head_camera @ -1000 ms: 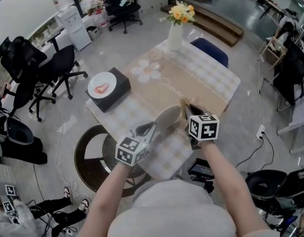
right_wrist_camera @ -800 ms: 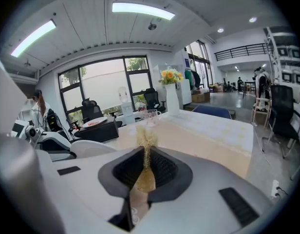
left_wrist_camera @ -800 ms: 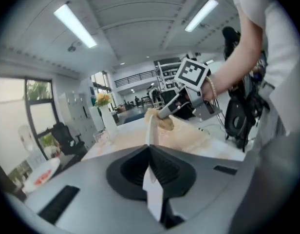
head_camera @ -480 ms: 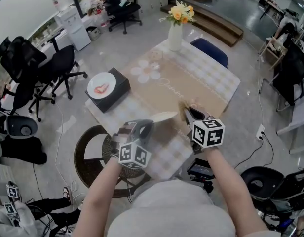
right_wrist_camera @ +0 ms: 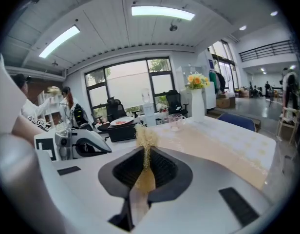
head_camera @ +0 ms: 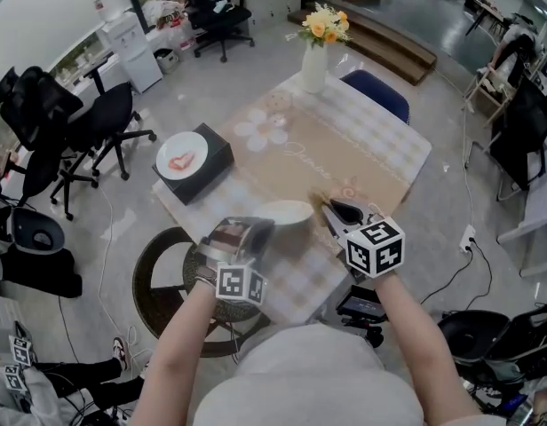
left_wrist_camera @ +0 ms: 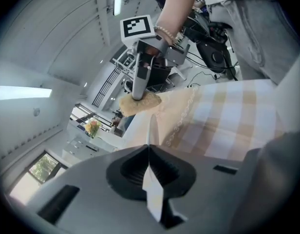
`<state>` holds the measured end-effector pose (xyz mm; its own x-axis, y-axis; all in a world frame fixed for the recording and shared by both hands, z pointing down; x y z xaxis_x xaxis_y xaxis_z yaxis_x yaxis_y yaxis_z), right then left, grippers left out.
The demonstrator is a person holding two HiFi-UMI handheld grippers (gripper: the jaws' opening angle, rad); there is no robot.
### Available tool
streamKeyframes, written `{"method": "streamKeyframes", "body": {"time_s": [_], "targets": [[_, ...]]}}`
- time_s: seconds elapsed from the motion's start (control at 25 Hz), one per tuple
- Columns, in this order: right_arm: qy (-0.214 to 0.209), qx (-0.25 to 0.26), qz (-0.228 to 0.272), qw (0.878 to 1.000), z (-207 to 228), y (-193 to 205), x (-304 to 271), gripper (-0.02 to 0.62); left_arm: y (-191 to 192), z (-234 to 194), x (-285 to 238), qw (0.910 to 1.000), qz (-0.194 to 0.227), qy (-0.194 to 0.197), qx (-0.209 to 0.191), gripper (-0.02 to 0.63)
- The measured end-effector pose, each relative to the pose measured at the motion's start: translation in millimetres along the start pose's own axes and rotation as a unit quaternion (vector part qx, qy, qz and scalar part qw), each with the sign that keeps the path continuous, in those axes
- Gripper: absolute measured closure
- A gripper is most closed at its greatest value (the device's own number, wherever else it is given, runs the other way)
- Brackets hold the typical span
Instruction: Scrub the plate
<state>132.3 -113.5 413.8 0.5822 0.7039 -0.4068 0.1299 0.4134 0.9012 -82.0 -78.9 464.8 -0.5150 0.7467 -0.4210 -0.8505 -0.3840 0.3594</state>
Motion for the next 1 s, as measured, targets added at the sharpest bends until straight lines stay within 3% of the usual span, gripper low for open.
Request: {"method": "streamKeyframes", "body": {"time_s": [0.16, 0.44, 0.72, 1.0], "targets": [[-0.065, 0.094, -0.029, 0.993, -21, -11, -1, 0.554, -4, 0, 3, 0.9997, 0.001, 0.009, -0.022, 0.590], [-0.131, 0.205, -0.117, 0.963, -49, -10, -15, 0.554, -7, 10, 6, 0.9945, 0.007, 0.020, -0.103, 0.589], [-0.151, 0.217, -0.152, 0.952, -50, -2, -27, 0.554, -5, 15, 7, 0.9928, 0.007, 0.028, -0.116, 0.589], [-0.137, 0.232, -0.187, 0.945, -39, 6, -31, 0.554, -1, 24, 6, 0.9910, 0.004, 0.041, -0.127, 0.589]]}}
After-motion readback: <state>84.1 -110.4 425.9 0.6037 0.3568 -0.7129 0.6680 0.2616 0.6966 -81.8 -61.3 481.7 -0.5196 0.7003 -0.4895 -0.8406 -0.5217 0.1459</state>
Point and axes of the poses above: the fingertips, and each gripper's own axes: x backward along the fingers, z to its right, y out of its underside, the point moved 10 cm from there along x, backward along the fingers
